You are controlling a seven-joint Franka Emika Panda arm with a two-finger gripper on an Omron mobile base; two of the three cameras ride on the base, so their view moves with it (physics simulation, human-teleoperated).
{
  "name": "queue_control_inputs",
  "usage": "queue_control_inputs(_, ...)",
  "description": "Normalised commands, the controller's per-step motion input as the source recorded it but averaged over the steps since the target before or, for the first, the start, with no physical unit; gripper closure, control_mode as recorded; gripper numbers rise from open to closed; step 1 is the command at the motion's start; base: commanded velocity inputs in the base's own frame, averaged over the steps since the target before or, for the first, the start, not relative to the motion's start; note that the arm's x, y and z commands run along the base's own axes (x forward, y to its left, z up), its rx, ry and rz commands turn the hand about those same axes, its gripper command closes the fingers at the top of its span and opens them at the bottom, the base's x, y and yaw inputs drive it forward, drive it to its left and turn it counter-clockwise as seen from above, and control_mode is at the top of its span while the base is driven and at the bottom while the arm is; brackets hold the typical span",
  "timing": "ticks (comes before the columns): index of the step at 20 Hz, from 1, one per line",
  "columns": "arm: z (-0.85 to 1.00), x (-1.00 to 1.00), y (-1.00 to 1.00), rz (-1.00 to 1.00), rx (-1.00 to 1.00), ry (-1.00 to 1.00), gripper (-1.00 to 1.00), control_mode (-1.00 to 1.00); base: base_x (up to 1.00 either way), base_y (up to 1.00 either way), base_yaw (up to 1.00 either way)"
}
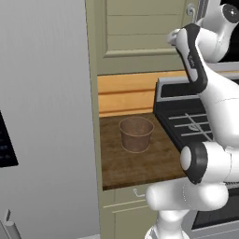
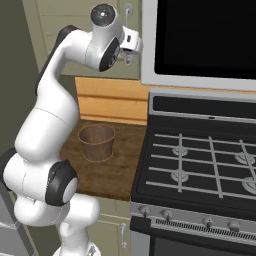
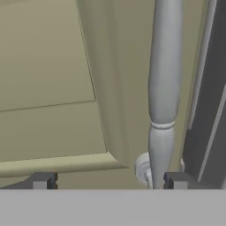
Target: Open the cabinet, pick up the bread from the cabinet and place it in the basket. Then move the basket to the dining counter.
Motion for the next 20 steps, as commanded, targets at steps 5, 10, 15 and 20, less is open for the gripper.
queue_control_inputs(5, 0.0, 0.41, -0.06, 0.0, 0.0, -0.13, -1.0, -1.0, 0.0, 0.0, 0.0)
queue_control_inputs(10, 0.09, 0.33, -0.05, 0.0, 0.0, -0.14, -1.0, -1.0, 0.0, 0.0, 0.0)
queue_control_inputs(15, 0.22, 0.02, 0.0, 0.0, 0.0, -0.16, -1.0, -1.0, 0.0, 0.0, 0.0)
queue_control_inputs(20, 0.0, 0.27, 0.06, 0.0, 0.0, -0.19, -1.0, -1.0, 0.0, 0.0, 0.0)
